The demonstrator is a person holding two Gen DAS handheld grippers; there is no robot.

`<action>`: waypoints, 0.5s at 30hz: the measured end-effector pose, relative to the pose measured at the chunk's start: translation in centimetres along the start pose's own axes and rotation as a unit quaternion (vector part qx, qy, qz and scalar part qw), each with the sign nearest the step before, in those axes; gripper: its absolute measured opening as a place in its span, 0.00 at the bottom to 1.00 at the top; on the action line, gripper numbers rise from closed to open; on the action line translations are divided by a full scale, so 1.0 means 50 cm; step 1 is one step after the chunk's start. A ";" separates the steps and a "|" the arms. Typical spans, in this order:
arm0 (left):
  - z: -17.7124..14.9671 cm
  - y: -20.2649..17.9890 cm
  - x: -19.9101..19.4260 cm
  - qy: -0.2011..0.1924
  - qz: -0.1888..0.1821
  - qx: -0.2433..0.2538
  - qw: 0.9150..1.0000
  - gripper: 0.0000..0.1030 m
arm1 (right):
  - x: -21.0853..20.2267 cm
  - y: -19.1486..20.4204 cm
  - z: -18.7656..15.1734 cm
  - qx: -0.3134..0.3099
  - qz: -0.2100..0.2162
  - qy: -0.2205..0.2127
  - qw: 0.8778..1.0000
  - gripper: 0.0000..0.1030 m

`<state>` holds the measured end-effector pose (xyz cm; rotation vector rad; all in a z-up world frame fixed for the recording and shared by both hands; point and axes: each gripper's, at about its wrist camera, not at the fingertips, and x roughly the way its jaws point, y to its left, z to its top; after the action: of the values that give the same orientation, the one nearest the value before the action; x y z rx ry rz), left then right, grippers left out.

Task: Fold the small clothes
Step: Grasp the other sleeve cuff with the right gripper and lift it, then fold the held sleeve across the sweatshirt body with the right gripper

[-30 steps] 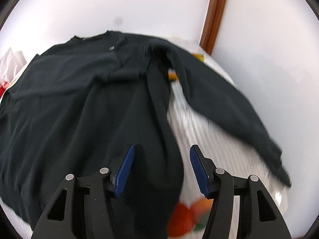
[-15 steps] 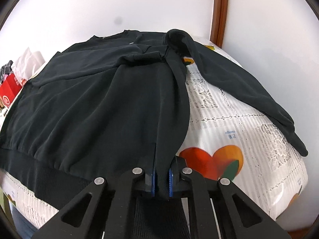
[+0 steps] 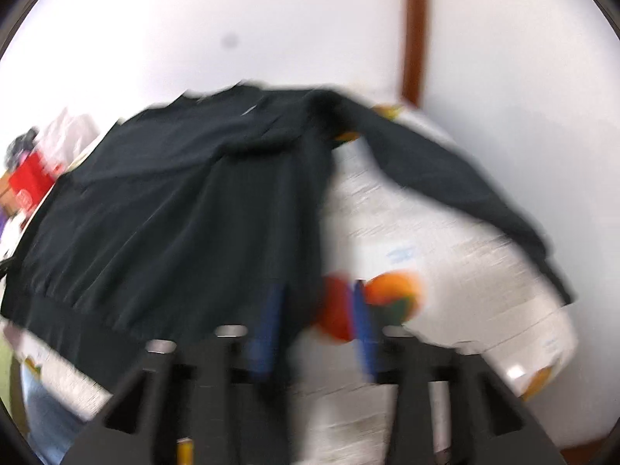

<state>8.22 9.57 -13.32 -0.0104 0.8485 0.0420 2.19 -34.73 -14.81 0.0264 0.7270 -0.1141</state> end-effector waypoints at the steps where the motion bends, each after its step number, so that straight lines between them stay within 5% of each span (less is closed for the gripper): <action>1: 0.011 -0.005 0.005 -0.005 0.002 0.002 1.000 0.53 | 0.003 -0.023 0.010 0.007 -0.025 -0.008 1.000 0.64; 7: 0.083 -0.036 0.062 -0.002 0.011 0.002 1.000 0.53 | 0.081 -0.167 0.065 0.038 -0.123 0.017 0.992 0.65; 15: 0.110 -0.031 0.149 0.043 0.013 -0.013 0.999 0.53 | 0.197 -0.234 0.092 -0.003 -0.145 0.071 0.987 0.67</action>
<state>17.33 8.42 -15.31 -0.0256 0.9338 0.0783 11.18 -47.57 -17.74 -0.0781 0.8714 -0.3922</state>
